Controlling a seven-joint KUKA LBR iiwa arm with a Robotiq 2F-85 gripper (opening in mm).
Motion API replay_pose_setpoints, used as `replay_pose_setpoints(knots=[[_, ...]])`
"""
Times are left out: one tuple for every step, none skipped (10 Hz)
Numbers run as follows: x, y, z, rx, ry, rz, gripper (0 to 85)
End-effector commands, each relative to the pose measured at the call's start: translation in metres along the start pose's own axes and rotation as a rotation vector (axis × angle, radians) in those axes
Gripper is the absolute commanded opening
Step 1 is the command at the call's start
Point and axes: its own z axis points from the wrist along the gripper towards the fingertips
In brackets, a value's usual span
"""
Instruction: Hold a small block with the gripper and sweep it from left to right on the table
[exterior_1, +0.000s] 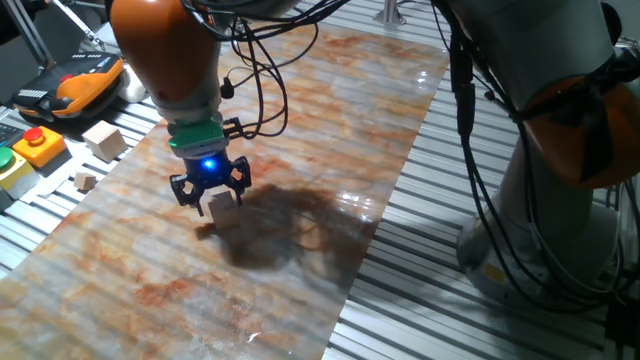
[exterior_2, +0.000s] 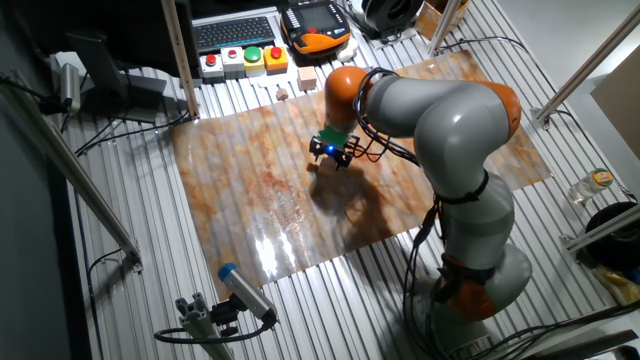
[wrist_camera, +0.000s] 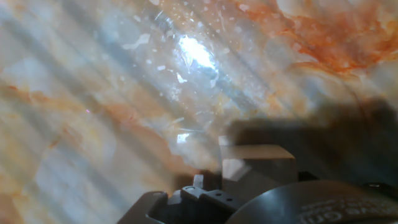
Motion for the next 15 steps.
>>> replay_pose_setpoints(knots=[[0.001,-0.002,-0.004,-0.001,0.003,-0.002,68.0],[0.001,-0.003,-0.008,-0.004,0.007,-0.003,68.0],[0.002,-0.004,-0.012,-0.007,0.004,-0.006,68.0],[0.002,-0.005,-0.017,-0.003,0.003,-0.008,51.0],[0.001,-0.005,-0.024,-0.007,0.017,-0.021,51.0],[-0.001,-0.006,-0.027,-0.023,0.032,-0.042,34.0],[-0.001,-0.008,-0.030,-0.038,0.043,-0.057,17.0],[0.001,-0.011,-0.033,-0.055,0.054,-0.079,0.0],[0.003,-0.013,-0.036,-0.062,0.051,-0.115,0.0],[0.009,-0.015,-0.041,-0.027,0.001,-0.144,0.0],[0.012,-0.016,-0.043,-0.019,-0.011,-0.165,0.0],[0.013,-0.018,-0.044,-0.025,-0.010,-0.180,0.0],[0.015,-0.019,-0.045,-0.041,0.000,-0.187,0.0],[0.020,-0.019,-0.045,-0.041,-0.007,-0.186,0.0],[0.023,-0.019,-0.045,-0.039,-0.013,-0.183,0.0]])
